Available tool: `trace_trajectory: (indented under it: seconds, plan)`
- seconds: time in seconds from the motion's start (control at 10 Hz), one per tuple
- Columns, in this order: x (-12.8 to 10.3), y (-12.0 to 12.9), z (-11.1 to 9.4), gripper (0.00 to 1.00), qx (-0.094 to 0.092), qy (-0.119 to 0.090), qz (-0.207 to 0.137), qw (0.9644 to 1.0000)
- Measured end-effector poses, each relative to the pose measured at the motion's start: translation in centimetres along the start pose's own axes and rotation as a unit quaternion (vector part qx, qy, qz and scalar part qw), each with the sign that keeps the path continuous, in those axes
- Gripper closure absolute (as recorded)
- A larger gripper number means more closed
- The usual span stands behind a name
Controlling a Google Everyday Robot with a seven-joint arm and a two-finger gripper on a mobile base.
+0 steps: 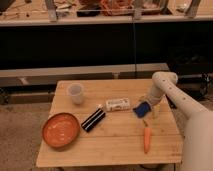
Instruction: Place the white sponge in the ceramic bowl
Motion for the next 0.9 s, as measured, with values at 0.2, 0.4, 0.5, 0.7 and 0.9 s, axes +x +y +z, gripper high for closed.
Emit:
trace_trajectory:
  seconds: [0.2,0.4,0.5,0.7,0.9]
  plan:
    - [0.0,0.0,0.0,0.20,0.000,-0.001,0.000,1.0000]
    - [0.0,0.0,0.0,0.20,0.000,-0.001,0.000,1.0000]
    - [-0.1,0.0,0.0,0.20,0.001,-0.001,0.000,1.0000]
    - [-0.5,-0.7,-1.1,0.25,0.015,-0.006,-0.009,0.9998]
    - [-1.5,-2.2,-4.4,0.20,0.039,-0.012,-0.021,0.9989]
